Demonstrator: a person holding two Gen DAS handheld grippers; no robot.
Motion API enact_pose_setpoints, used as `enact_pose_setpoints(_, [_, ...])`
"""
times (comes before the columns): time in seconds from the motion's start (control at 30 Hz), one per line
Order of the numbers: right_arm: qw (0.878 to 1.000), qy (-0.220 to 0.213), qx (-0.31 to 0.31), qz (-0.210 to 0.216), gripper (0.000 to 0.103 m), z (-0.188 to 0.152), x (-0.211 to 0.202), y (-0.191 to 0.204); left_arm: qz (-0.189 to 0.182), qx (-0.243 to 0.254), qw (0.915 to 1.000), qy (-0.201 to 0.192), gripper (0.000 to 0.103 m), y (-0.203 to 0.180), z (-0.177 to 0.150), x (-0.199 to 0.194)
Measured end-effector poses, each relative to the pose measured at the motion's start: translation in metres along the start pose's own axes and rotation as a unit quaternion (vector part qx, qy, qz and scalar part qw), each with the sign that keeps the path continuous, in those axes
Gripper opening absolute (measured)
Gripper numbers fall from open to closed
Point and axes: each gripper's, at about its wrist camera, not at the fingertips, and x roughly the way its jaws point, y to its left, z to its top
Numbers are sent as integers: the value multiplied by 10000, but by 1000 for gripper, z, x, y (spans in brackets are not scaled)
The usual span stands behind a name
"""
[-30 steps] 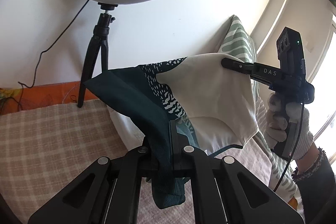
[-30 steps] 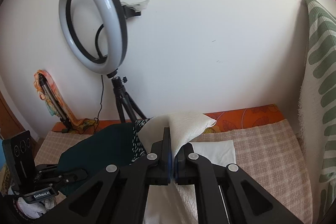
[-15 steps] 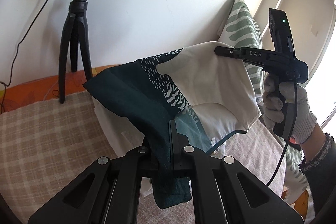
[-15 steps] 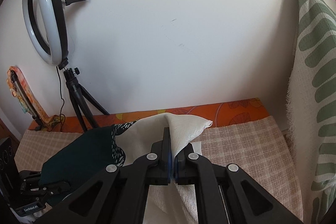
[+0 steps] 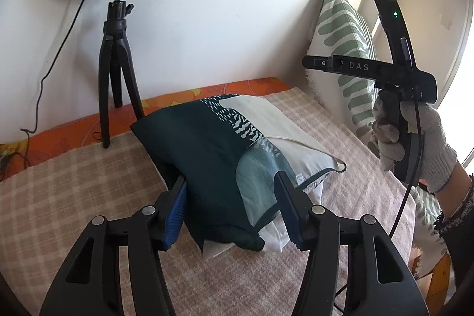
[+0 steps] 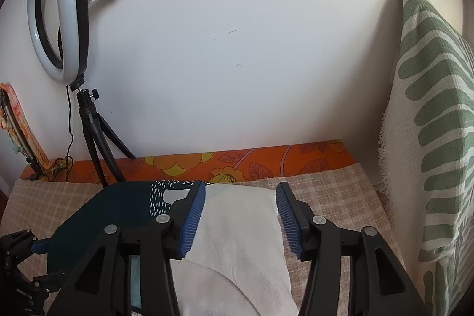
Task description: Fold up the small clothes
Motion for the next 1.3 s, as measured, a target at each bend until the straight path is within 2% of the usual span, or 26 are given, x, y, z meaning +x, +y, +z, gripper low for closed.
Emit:
enact_pose_setpoints(0.4, [9986, -488, 145, -140, 84, -1, -90, 27, 266, 27, 9989, -387, 66, -8, -11, -80])
enact_pose_setpoints(0.63, [9972, -699, 234, -117, 102, -18, -153, 52, 453, 145, 9963, -721, 77, -25, -24, -141])
enact_pose_setpoints(0.7, [9967, -758, 268, -128, 103, -28, -172, 60, 553, 191, 9948, -831, 82, -30, -29, -158])
enact_pose_setpoints(1.03, [9959, -804, 226, -355, 103, -79, -246, 101, 587, 125, 9915, -1154, 83, -46, -70, -227])
enact_pose_setpoints(1.3, [9953, -866, 239, -359, 103, -121, -277, 127, 668, 56, 9902, -1224, 83, -43, -108, -255])
